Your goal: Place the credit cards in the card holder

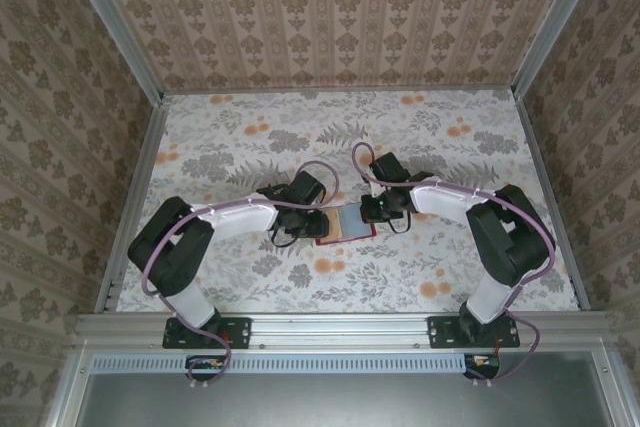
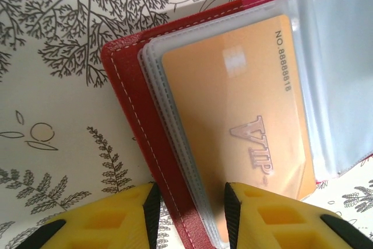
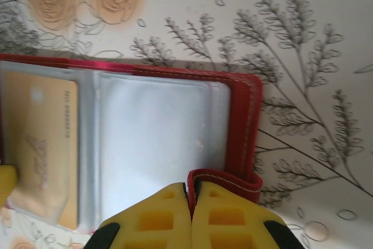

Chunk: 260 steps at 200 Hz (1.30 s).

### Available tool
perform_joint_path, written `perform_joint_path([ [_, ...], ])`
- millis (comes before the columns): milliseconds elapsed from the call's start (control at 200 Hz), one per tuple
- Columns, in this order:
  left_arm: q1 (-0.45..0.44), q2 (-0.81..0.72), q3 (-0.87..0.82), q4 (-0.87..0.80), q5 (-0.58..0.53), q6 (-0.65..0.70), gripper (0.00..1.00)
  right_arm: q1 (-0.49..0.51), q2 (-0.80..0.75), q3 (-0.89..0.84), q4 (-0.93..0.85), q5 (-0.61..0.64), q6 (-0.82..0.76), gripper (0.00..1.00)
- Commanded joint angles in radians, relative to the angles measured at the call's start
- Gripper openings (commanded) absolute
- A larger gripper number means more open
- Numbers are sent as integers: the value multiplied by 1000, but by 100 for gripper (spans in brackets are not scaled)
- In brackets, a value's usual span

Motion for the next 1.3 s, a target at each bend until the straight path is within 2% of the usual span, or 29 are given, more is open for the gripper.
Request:
perform_joint_path([
  [0,-4,-52,31,-26,-4,11,37,0,14,-33,61,-123,48,2],
  [455,-52,-94,56,79,59,5,37,-39,29,-133,278,-310,166,0],
  [705,-71,-46,51,196,103,-36,37,-65,42,-184,377,-379,217,0],
  [980,-91,41,122,187,110,-16,43,-139,5,-224,354,-366,224,3],
  [1045,-92,63,127,183,108,-10,44,-155,-18,-239,339,-355,213,7],
  [1115,-92,80,131,176,102,-6,44,-166,-46,-247,308,-333,187,15],
  [1295,-105,72,138,140,47,24,44,-171,-96,-239,210,-263,126,18],
])
